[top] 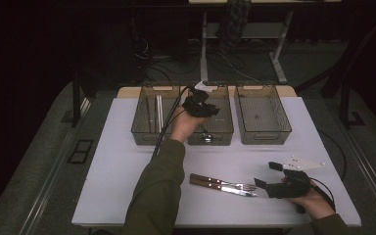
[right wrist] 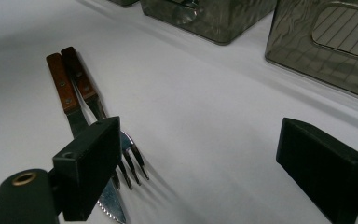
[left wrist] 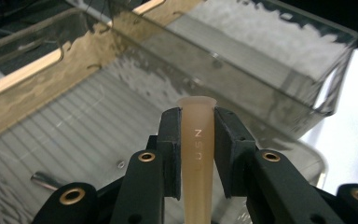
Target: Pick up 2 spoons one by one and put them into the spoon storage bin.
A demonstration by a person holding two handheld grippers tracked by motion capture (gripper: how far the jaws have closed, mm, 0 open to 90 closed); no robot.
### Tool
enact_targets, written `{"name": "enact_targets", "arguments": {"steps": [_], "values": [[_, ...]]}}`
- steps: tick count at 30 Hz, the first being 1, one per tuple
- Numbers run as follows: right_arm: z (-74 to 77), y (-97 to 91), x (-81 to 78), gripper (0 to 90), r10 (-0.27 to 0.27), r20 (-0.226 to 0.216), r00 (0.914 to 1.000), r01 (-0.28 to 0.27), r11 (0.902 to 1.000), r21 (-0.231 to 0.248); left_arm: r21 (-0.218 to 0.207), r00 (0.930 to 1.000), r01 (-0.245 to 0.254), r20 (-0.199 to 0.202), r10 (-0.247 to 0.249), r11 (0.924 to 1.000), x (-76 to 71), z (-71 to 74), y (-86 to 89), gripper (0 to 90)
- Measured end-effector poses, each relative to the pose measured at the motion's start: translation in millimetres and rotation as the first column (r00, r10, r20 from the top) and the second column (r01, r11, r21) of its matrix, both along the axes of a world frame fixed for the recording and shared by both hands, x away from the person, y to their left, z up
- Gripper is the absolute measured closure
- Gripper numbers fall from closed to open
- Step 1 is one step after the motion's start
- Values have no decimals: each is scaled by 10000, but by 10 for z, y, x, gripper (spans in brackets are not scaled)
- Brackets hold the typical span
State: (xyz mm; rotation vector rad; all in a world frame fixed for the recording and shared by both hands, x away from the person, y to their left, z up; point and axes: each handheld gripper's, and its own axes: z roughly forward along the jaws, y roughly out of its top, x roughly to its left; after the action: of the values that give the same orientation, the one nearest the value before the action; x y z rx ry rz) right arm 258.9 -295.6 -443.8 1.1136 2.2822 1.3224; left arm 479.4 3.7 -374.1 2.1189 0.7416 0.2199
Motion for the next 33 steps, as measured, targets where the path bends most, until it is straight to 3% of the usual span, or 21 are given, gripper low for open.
{"name": "enact_targets", "arguments": {"steps": [4,8,14,18,21,25,33], "values": [[3,-8,0,135,-28,-6,10000,28,10000,29,0,9997,-115,-220,115,9999,28,-42,13,714],[6,-13,0,135,-47,-19,10000,47,10000,61,-214,9996,-153,-234,148,9997,18,-25,17,568],[2,-15,0,135,-39,-33,10000,39,10000,36,-528,10000,-2,-95,-3,9986,-62,55,66,484],[1,-17,2,135,-27,-40,10000,27,10000,18,-362,9990,438,58,-436,9984,-215,131,102,402],[3,-17,1,135,-26,-35,10000,26,10000,33,-666,9979,641,179,-630,9957,-335,203,168,366],[2,-16,3,135,-47,-56,10000,47,10000,31,-756,9954,940,252,-923,9927,-489,248,256,330],[-1,-29,12,135,-124,-58,9999,124,9999,33,-940,9903,1387,120,-1382,9859,-783,149,426,339]]}}
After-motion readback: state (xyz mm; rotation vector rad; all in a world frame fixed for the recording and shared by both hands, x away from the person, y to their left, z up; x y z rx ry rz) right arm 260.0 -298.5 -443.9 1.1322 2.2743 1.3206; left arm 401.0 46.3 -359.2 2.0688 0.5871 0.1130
